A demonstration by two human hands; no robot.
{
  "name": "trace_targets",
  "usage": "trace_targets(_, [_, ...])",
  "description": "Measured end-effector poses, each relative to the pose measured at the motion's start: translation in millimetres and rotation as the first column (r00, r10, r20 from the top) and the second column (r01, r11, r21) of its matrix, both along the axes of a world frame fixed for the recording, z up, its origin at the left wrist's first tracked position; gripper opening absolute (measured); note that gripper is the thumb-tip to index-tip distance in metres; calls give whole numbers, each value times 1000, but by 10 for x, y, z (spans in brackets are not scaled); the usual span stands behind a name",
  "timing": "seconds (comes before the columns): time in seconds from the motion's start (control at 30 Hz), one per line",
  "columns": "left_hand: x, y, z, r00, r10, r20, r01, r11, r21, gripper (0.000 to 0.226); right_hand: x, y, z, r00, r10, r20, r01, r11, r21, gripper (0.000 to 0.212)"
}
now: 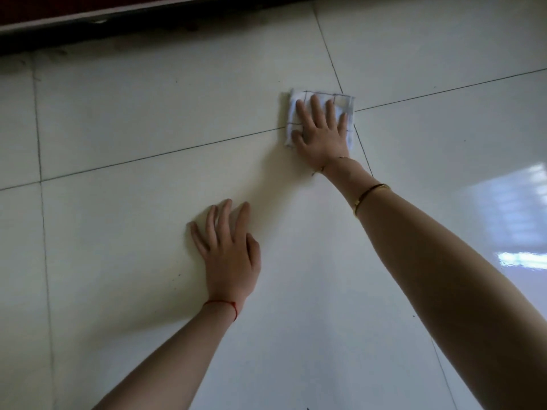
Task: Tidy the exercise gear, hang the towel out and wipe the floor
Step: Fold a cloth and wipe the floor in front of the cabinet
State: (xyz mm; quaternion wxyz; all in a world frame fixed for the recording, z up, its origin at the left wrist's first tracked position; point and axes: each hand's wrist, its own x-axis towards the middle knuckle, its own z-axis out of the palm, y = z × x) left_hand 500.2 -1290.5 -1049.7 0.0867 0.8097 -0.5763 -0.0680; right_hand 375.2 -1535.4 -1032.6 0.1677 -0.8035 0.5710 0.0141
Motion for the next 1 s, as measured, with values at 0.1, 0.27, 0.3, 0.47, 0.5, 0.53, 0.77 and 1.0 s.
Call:
trace_targets(0.1, [-8,8,13,1000,2,18,-1,1000,-26,55,119,232,-33,992,121,24,-120,992,-39,62])
trace_targets(0.27, [-7,10,6,1000,-5,10,6,997,-75,54,54,719,-99,959,279,47,-276,958,-73,63])
trace_targets(0.3, [-6,9,4,1000,-3,8,4,997,-78,53,-6,751,-105,957,286,54,-282,956,-76,63])
trace_targets(0.47, [-5,4,-2,1000,2,-11,-3,997,-78,52,-401,487,-79,993,111,44,-108,991,-73,68])
trace_targets(0.5, [-3,8,-5,1000,-1,-10,0,997,-76,52,-461,383,-74,998,48,33,-46,997,-61,67])
trace_targets(0.53, [-2,9,-5,1000,-3,-7,2,997,-75,52,-491,276,-68,1000,-8,23,9,999,-46,65])
trace_targets(0.77, [10,-2,-33,1000,-7,-7,7,1000,-28,54,86,-101,-3,995,-96,7,95,994,51,64])
trace_targets(1.0, [4,25,-36,1000,4,21,-3,999,-42,56,526,771,-79,965,257,56,-256,966,-18,61])
